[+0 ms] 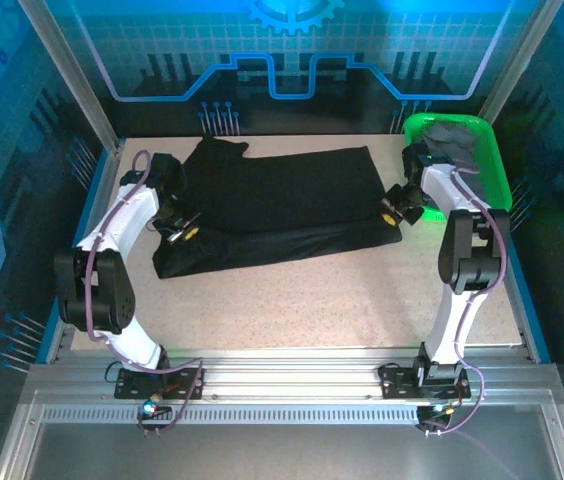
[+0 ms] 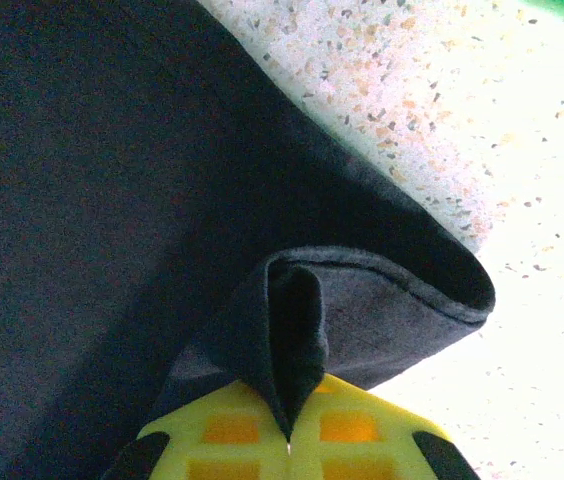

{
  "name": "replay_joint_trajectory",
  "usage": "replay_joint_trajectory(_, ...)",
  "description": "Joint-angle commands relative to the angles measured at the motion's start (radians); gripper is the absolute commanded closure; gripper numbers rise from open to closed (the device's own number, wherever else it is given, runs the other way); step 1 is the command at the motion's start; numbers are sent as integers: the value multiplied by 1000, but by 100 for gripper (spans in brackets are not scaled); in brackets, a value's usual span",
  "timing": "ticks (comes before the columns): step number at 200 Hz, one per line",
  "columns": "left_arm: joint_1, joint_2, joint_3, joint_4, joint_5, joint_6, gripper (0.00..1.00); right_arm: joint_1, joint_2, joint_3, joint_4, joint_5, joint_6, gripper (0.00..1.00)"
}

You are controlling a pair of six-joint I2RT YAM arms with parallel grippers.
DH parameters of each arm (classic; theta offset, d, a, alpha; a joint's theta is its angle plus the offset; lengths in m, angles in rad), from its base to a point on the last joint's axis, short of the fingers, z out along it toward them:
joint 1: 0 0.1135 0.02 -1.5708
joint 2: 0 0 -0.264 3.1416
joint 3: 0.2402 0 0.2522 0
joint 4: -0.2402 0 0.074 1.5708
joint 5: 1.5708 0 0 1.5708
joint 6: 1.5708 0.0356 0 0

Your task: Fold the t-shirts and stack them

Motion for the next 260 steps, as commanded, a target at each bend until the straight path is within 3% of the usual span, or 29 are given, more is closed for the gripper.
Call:
replay_joint_trajectory(1, 15, 21, 15, 1, -27, 29, 100, 17, 32, 42, -32, 11, 11, 100)
replay_joint_trajectory(19, 26, 41, 16, 19, -28, 29, 100, 16, 60, 65, -30, -3, 4, 100)
replay_joint_trajectory(44, 67, 92, 32, 86, 5, 25, 100, 10, 138, 131, -7, -96, -52, 88)
replay_joint_trajectory(54, 87, 114, 48, 125, 28, 35, 87, 6, 182, 190, -50, -123, -81, 83)
replay_joint_trajectory(69, 108, 148, 91, 134, 24, 55, 57, 5, 183, 227, -89, -92, -117, 71)
replay_joint_trajectory(77, 112, 156, 122, 108, -5, 69, 48, 4, 156, 215, -85, -73, -127, 64)
replay_joint_trajectory(88, 112, 146, 143, 71, -46, 90, 44, -3, 114, 192, -82, -53, -139, 56)
replay_joint_trajectory(116, 111, -28, -7, 58, -59, 68, 46, 1, -12, 79, -68, -5, -192, 52)
replay_joint_trajectory(156, 112, -221, -316, 84, 15, -34, 61, 17, -194, -184, 54, -11, -233, 54)
replay_joint_trajectory(205, 199, -94, -376, 232, 108, -117, 60, 17, -272, -445, 324, -56, -109, 55)
replay_joint_trajectory(260, 264, 52, -313, 268, 73, -126, 60, 21, -204, -468, 456, 18, -13, 54)
